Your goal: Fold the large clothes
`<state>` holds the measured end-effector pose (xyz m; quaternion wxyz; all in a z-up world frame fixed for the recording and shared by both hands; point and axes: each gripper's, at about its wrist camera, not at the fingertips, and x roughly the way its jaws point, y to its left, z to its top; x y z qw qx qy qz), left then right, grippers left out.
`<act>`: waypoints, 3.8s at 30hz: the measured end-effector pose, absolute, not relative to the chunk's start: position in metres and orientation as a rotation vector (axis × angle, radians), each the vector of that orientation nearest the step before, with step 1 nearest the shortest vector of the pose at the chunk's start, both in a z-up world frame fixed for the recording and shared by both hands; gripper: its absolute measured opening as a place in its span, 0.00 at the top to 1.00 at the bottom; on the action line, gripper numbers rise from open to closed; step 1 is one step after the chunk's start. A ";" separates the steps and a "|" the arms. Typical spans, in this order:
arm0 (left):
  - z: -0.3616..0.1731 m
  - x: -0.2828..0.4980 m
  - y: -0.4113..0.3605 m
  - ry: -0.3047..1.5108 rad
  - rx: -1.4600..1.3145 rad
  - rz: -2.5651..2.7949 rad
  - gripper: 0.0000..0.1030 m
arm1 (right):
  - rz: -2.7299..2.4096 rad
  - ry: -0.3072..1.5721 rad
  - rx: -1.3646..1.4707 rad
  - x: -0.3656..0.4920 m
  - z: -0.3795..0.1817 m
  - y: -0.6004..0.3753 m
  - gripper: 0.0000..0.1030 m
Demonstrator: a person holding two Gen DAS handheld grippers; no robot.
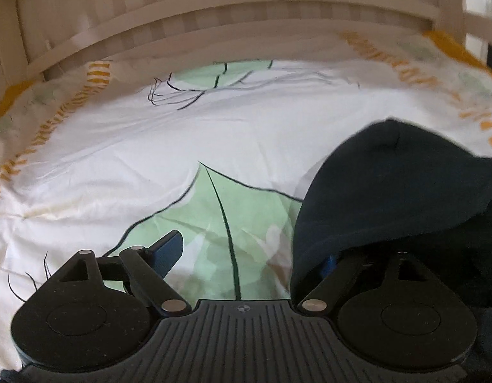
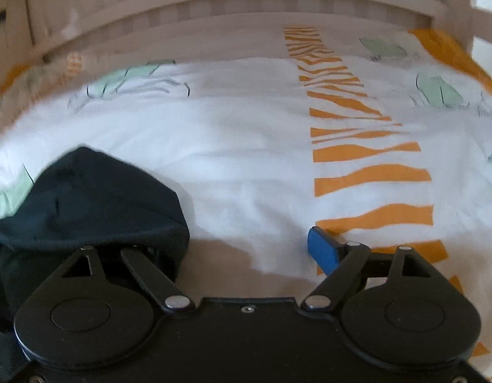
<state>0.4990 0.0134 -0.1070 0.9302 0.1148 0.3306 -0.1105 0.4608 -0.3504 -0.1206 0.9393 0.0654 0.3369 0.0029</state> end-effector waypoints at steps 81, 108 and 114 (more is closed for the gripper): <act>-0.158 0.481 0.026 0.716 -0.045 -0.178 0.00 | 0.182 0.536 0.407 0.420 -0.132 -0.360 0.15; -0.156 0.482 0.027 0.727 -0.036 -0.181 0.00 | 0.358 0.671 -0.099 0.532 -0.101 -0.258 0.15; -0.148 0.488 0.030 0.774 -0.052 -0.202 0.01 | 0.350 0.673 -0.125 0.543 -0.103 -0.238 0.56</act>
